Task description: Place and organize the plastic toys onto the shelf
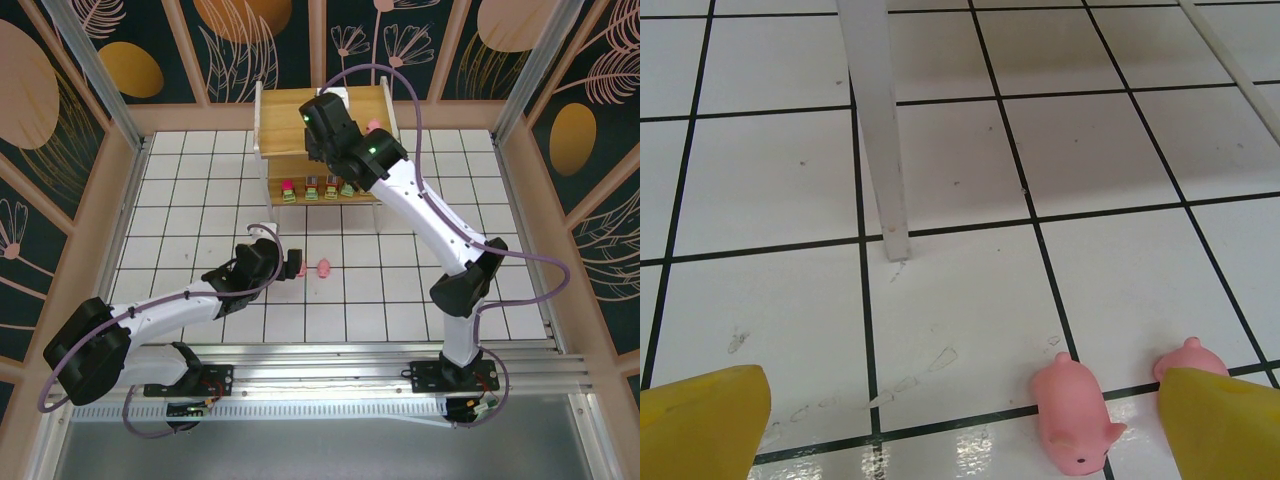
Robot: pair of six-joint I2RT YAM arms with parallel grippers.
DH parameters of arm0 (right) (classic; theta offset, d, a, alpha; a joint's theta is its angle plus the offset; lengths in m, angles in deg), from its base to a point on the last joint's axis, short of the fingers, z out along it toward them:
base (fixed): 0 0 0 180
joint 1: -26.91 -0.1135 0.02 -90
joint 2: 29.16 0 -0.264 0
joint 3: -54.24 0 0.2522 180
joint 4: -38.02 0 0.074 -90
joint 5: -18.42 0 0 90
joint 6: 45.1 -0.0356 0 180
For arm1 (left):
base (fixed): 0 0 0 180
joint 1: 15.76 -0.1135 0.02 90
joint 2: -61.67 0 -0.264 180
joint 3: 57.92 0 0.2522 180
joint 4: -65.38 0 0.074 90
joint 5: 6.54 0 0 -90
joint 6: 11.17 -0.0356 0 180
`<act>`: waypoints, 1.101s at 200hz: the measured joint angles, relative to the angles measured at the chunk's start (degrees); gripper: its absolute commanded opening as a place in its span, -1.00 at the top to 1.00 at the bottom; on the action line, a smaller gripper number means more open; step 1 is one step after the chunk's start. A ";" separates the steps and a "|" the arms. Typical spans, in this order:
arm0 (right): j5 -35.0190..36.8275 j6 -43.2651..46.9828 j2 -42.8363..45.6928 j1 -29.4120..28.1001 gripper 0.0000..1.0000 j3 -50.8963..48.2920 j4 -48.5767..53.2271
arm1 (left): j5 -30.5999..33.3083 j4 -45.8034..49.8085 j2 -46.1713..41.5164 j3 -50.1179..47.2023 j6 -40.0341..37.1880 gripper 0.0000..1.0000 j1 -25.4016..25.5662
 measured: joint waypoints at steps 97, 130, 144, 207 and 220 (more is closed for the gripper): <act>-0.81 0.24 -2.80 0.48 0.01 3.96 1.27 | 0.00 0.00 0.00 -0.13 0.00 -0.98 0.00; -0.52 0.26 -2.80 0.26 -0.05 4.31 1.29 | 0.00 0.00 0.00 -0.13 0.00 -0.98 0.00; -0.22 0.26 -2.78 -0.02 -0.05 4.33 1.36 | 0.00 0.00 0.00 -0.13 0.02 -0.98 0.00; 2.69 0.50 0.26 -2.60 -0.06 4.48 1.88 | 0.02 0.04 0.00 -0.11 0.02 -0.98 0.00; 3.39 0.48 1.95 -3.19 -0.06 3.82 1.64 | 0.07 0.09 -0.02 -0.04 0.02 -0.98 0.09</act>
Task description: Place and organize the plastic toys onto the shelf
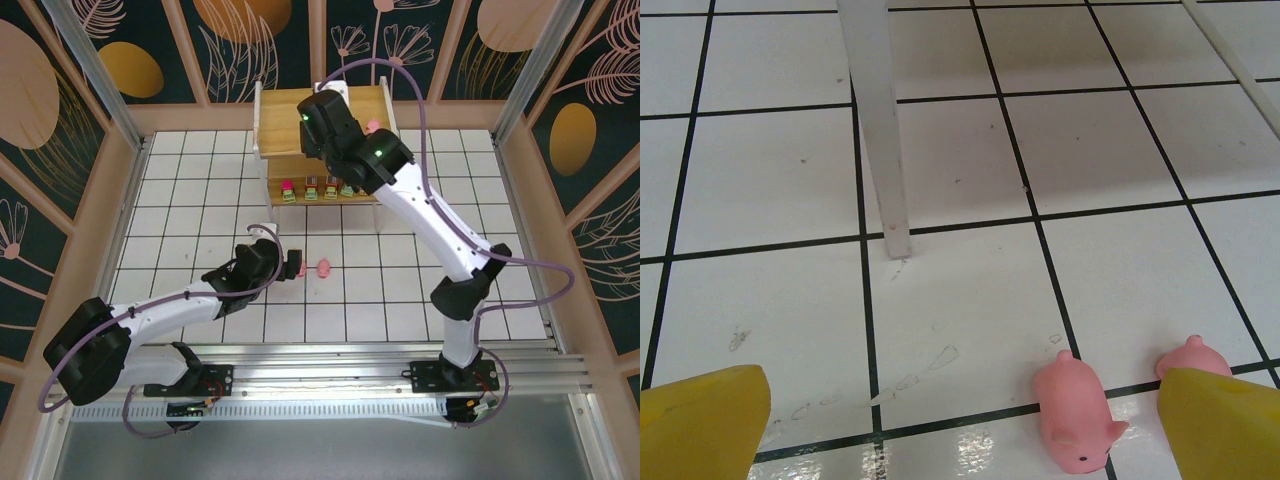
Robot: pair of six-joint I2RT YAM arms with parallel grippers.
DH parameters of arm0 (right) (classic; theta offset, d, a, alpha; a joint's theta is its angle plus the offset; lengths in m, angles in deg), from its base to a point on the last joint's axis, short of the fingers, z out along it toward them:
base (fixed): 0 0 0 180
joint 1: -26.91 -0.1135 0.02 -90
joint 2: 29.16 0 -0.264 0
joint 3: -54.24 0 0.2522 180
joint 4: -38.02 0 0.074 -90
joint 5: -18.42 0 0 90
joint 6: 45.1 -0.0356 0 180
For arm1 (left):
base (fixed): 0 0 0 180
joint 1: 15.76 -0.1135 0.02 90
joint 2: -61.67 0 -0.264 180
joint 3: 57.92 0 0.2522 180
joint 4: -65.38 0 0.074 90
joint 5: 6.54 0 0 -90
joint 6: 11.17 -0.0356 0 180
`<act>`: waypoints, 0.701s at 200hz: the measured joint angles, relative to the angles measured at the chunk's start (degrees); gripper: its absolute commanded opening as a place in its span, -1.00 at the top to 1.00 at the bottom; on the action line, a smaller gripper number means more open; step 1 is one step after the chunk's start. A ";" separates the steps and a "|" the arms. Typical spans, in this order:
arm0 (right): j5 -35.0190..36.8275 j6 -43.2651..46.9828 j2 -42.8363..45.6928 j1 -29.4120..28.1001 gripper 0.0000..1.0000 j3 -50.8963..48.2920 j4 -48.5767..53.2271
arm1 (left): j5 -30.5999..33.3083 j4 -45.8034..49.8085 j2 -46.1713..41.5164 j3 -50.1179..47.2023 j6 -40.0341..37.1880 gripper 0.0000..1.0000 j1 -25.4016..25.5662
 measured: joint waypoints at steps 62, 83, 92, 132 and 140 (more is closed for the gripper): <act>2.36 -0.31 14.25 -4.76 -0.20 -17.53 -4.24 | 2.56 1.42 1.01 2.25 0.31 -0.98 2.56; 2.25 -0.94 19.08 -5.29 -0.25 -26.40 -6.29 | 3.21 1.95 2.86 3.76 1.09 -0.98 3.63; 2.16 -1.36 20.94 -5.29 -0.30 -29.86 -7.10 | 3.45 2.34 3.93 4.52 1.57 -0.98 3.96; 0.72 -4.76 27.85 -5.29 -0.52 -43.63 -9.79 | 3.82 4.52 9.38 7.98 4.63 -0.97 4.11; 0.31 -5.49 28.87 -5.29 -0.54 -46.10 -10.16 | 3.93 5.07 10.16 8.46 5.49 -0.97 4.11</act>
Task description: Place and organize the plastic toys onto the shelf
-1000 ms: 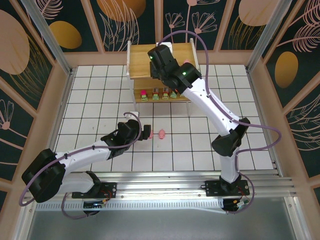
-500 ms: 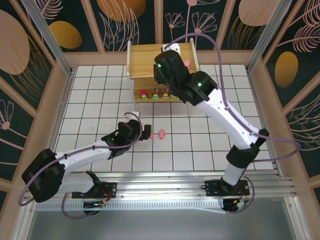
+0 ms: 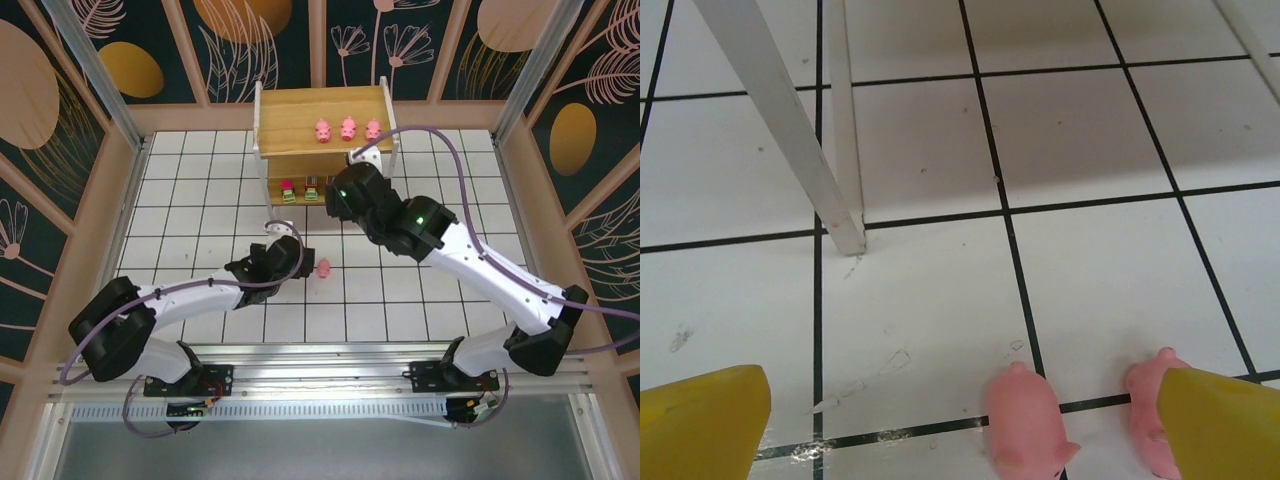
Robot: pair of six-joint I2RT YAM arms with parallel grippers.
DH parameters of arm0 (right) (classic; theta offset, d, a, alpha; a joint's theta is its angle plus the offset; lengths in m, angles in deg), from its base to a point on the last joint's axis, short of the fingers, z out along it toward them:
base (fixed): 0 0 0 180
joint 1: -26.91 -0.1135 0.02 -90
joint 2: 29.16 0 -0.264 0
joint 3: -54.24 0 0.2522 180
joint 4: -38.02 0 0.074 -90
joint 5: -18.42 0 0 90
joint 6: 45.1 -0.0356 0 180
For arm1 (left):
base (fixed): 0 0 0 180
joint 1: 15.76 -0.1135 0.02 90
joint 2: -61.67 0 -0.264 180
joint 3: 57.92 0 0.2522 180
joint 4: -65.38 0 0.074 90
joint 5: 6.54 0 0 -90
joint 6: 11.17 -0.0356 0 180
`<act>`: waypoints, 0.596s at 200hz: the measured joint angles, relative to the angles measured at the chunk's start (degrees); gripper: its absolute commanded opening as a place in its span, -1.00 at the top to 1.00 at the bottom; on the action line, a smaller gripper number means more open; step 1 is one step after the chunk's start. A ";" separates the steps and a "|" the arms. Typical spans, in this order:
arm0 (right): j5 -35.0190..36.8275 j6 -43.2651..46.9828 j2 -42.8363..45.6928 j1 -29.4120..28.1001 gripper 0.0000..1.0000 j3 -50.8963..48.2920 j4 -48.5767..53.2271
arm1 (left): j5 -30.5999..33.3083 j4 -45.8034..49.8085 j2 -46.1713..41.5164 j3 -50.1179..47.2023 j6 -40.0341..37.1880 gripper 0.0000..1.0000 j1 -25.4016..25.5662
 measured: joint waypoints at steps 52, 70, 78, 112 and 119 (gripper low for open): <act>-2.86 -5.22 4.61 0.00 -0.67 -14.69 -2.49 | 0.48 3.52 2.97 2.27 5.51 -0.91 0.00; -3.96 -6.93 5.46 0.00 -0.68 -19.02 -3.72 | 0.52 4.33 3.91 2.56 7.26 -0.90 0.00; -4.55 -7.56 5.75 0.00 -0.68 -20.83 -4.28 | 0.52 5.11 4.76 2.97 8.07 -0.89 0.00; -6.45 -10.03 6.27 0.00 -0.56 -26.58 -6.36 | -0.07 6.75 8.55 4.61 9.77 -0.87 0.00; -6.75 -10.34 6.43 0.02 -0.51 -27.39 -6.69 | -0.28 6.91 8.96 4.74 9.88 -0.86 0.00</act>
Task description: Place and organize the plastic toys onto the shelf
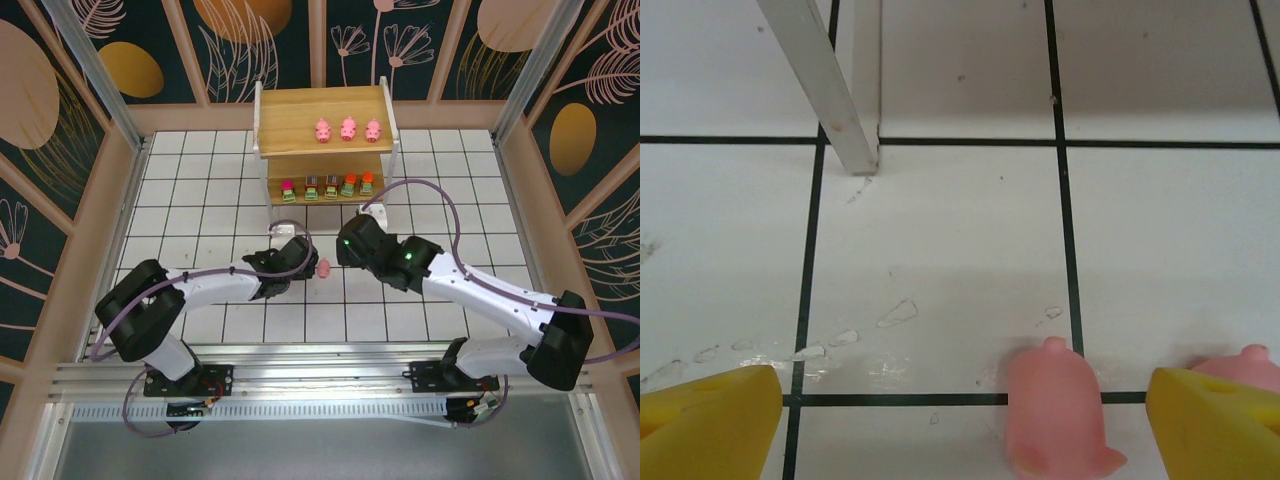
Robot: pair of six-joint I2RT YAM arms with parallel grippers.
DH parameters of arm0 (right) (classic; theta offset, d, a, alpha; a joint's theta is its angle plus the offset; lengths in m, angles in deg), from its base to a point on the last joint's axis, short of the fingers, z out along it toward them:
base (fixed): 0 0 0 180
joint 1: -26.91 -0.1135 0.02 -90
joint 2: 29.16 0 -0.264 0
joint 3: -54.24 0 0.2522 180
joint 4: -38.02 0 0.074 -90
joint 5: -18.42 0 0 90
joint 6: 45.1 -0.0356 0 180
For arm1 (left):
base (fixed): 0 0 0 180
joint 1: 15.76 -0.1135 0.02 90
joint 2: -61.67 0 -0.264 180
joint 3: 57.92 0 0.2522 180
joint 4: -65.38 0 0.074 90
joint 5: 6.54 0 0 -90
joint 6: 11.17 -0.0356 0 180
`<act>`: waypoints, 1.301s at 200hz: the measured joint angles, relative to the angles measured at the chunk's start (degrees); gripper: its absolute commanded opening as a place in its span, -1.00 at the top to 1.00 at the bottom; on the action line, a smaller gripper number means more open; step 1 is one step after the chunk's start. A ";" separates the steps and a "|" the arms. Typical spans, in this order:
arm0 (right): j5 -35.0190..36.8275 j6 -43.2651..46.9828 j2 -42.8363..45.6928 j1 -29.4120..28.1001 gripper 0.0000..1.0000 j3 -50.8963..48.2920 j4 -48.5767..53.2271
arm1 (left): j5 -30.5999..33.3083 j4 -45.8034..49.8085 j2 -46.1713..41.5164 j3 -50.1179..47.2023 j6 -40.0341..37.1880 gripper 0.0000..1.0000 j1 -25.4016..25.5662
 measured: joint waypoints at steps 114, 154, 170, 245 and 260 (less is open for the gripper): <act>-2.29 -3.63 3.32 0.00 -0.11 -6.23 -3.02 | -4.39 0.26 5.75 2.34 1.42 -0.53 0.00; -2.36 -4.07 3.65 0.00 0.04 -6.56 -3.85 | -4.90 1.07 5.99 2.71 2.21 -0.43 0.09; -2.51 -4.02 3.78 0.00 0.06 -6.86 -3.87 | -5.29 1.31 6.03 2.78 2.51 -0.41 0.26; -2.54 -4.02 4.22 0.00 0.18 -7.23 -4.00 | -5.68 2.56 9.01 4.13 3.15 -0.22 1.25; -2.54 -4.02 4.42 -0.02 0.19 -7.30 -4.00 | -5.66 2.58 9.14 4.48 3.21 -0.13 1.25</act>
